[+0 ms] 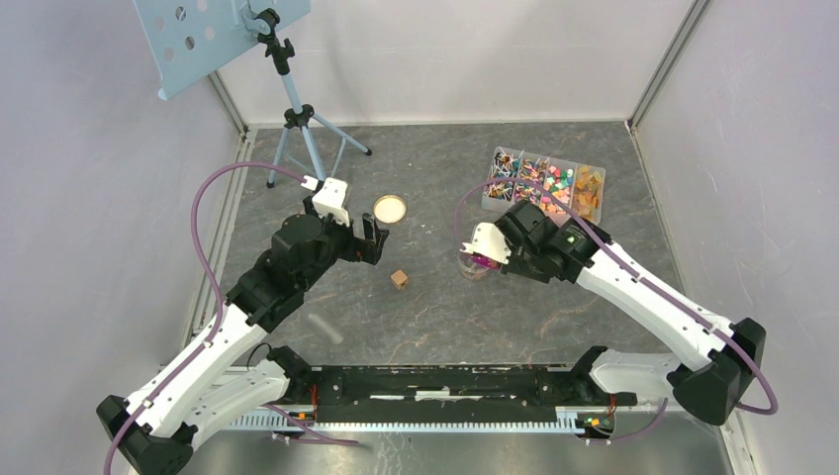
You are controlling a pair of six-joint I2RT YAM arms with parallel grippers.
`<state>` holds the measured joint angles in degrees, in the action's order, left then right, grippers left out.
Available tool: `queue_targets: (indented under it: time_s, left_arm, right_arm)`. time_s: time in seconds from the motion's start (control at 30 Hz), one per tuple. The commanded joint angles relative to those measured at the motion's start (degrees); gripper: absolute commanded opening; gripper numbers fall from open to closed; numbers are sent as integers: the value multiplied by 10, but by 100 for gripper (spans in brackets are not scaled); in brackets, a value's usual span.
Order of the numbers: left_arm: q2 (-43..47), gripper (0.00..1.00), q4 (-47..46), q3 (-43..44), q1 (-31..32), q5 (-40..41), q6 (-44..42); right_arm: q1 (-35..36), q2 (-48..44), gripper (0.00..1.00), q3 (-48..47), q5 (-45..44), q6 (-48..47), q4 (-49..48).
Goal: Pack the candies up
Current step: Place the fake candies in the packing bottle.
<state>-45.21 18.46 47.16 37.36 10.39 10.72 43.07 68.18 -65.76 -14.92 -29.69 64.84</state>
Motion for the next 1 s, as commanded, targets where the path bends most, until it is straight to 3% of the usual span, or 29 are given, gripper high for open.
queue_targets:
  time_s: [0.0, 0.97]
  left_arm:
    - [9, 100, -24, -1, 0, 6, -32]
    - [9, 100, -26, -2, 0, 6, -33]
  right_arm:
    - [18, 18, 0, -35, -49, 26, 19]
    - [40, 57, 0, -39, -119, 27, 29]
